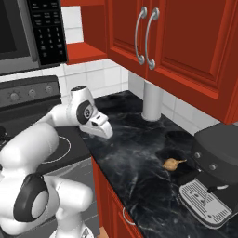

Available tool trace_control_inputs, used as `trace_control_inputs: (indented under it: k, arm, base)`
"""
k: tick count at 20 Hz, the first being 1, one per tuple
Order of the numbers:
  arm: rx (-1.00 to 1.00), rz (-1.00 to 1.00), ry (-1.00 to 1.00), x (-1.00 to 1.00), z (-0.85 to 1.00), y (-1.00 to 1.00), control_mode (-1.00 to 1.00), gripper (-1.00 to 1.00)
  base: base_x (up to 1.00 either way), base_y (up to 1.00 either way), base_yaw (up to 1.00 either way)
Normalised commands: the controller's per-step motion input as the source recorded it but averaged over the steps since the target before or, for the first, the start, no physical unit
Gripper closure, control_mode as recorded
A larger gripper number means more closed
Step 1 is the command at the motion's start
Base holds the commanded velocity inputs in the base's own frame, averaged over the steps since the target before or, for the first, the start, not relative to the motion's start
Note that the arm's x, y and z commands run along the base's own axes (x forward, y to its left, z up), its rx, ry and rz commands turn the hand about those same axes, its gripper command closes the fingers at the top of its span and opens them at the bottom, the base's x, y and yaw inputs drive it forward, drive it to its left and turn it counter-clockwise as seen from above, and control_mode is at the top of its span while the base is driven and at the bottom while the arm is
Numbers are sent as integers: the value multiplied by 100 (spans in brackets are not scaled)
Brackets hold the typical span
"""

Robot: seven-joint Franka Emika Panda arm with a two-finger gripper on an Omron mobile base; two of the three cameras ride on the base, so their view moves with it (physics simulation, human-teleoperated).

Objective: Place the pan on the rear left burner on the stove. Then place the tomato and the onion in the pan and turn on the rear left burner.

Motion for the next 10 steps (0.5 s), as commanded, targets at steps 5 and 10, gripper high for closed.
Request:
trace_control_inputs:
  k: [5, 10]
  arm:
    - [-5, -19, 0, 0, 0, -68, -100, -100]
    - [-2, -18, 0, -19, -3, -66, -100, -100]
  base:
    - [0, 0, 0]
    - [0, 0, 0]
